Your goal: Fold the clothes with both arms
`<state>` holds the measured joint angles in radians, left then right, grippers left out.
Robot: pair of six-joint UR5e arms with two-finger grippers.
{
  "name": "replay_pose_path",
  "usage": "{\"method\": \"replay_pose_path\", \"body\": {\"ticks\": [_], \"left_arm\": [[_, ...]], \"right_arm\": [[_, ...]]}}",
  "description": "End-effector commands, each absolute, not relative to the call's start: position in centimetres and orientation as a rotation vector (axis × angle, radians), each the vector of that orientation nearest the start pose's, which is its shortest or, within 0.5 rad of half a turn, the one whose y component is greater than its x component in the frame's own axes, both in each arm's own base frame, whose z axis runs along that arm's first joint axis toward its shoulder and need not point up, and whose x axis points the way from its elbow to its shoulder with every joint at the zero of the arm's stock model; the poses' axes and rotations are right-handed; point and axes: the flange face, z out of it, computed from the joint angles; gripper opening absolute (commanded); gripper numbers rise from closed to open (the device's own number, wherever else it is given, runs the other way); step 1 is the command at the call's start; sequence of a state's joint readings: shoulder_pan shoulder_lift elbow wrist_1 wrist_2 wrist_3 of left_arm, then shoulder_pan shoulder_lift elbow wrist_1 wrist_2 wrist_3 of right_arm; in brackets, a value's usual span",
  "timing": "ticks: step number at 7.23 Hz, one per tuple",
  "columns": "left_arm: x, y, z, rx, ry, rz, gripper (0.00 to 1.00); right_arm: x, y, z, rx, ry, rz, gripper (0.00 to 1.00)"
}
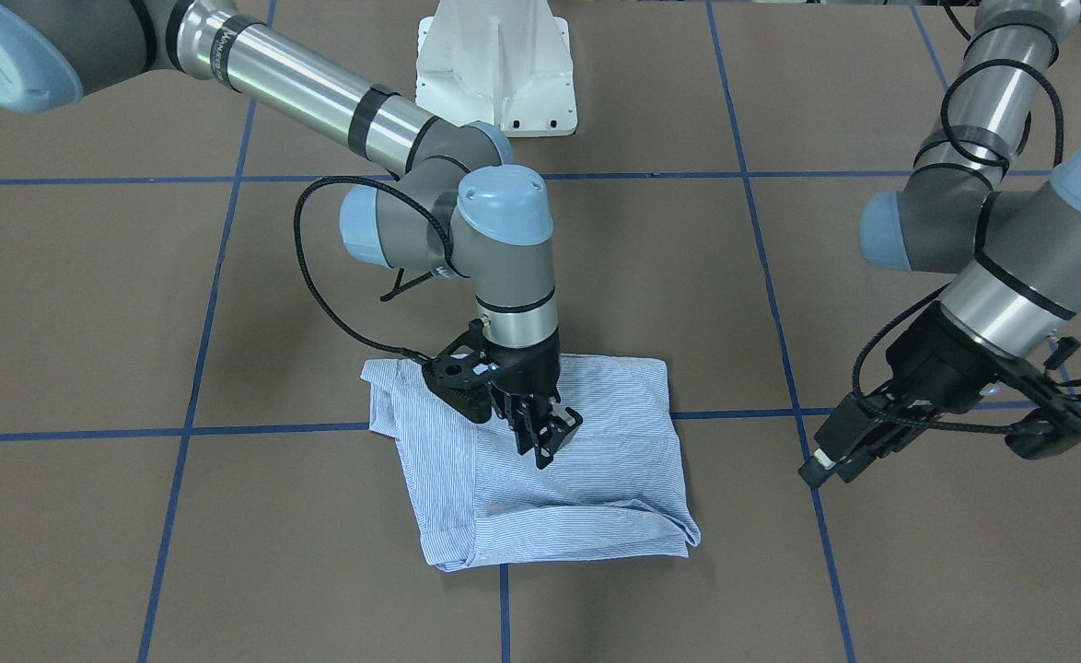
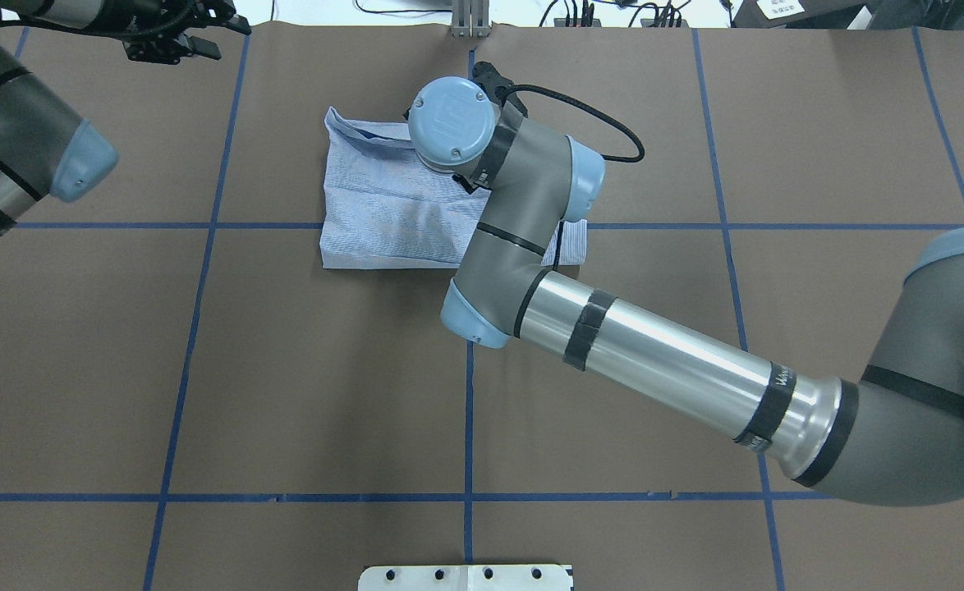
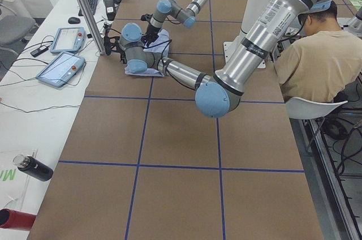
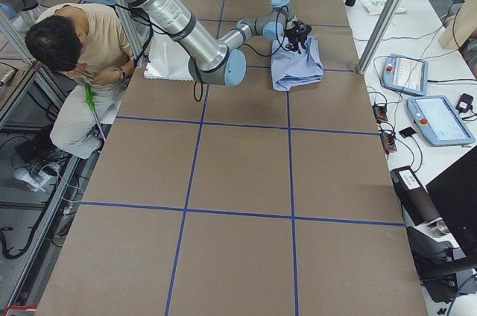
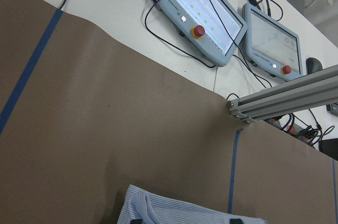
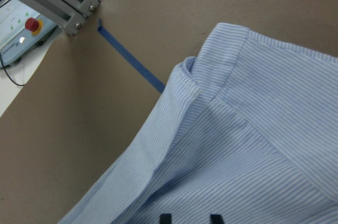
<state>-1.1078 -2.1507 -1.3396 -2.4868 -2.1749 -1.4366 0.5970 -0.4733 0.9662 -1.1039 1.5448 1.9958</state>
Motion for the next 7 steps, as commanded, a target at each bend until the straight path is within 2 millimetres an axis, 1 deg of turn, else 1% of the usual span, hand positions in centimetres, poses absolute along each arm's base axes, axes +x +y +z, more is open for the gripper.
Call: {"method": "replay_pose_path", "body": {"ticks": [1, 2, 3, 4, 5, 6, 7], "left_arm": [[22.6, -66.7, 32.1, 0.281, 1.306, -0.432, 0.63], [22.6, -66.7, 32.0, 0.28, 1.306, -0.434, 0.63], [22.6, -66.7, 32.0, 0.28, 1.306, -0.434, 0.63], [22.7, -66.7, 32.1, 0.277, 1.305, -0.434, 0.63], [22.6, -66.7, 32.1, 0.278, 1.305, -0.438, 0.63], [22.5, -66.6, 31.9, 0.28, 1.31, -0.441, 0.64], [22.5, -66.5, 32.0, 0.283, 1.307, -0.446, 0.64]], "right_arm": [[-67.7, -60.4, 15.5, 0.176, -0.943, 0.793, 0.0], [-68.6, -61.0, 15.4, 0.19, -0.91, 0.753, 0.0], [-68.9, -61.2, 16.4, 0.231, -0.868, 0.65, 0.0], [-69.0, -61.4, 17.2, 0.247, -0.845, 0.61, 0.0], [-67.9, -63.0, 17.9, 0.261, -0.83, 0.617, 0.0], [-67.0, -65.2, 20.1, 0.275, -0.831, 0.638, 0.0], [-64.7, -68.1, 21.3, 0.292, -0.821, 0.676, 0.0]]}}
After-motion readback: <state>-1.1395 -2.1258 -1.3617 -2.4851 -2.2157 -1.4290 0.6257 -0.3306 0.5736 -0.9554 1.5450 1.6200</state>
